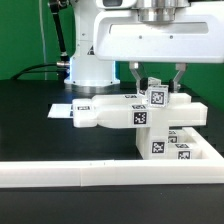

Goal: Assemble chair

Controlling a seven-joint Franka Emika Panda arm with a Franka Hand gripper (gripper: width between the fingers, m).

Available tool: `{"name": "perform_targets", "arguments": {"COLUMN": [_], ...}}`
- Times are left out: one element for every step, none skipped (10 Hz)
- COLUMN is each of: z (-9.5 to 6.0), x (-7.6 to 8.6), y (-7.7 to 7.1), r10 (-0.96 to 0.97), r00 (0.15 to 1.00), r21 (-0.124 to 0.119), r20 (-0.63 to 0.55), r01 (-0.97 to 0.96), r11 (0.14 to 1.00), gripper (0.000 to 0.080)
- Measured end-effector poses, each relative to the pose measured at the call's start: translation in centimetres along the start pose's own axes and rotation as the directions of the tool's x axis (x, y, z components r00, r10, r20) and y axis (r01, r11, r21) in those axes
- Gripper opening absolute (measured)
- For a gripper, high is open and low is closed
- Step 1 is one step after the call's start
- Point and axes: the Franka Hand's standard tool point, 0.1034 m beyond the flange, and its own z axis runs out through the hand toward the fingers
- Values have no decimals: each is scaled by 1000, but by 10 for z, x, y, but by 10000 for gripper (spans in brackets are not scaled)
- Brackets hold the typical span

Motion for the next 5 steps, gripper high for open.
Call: {"name": "perform_targets", "arguments": {"z": [0, 0, 0, 0, 0], "x": [0, 0, 0, 0, 0], "y": [0, 0, 0, 0, 0], "r10": [21, 48, 110, 156, 245], "r00": [1000, 999, 994, 988, 970], "r21": [0, 1, 1, 1, 1], "r20": [0, 0, 0, 1, 1], "r01": [-21, -48, -110, -156, -245], "r11": [1000, 999, 994, 988, 970], "gripper": [285, 285, 285, 285, 285]}}
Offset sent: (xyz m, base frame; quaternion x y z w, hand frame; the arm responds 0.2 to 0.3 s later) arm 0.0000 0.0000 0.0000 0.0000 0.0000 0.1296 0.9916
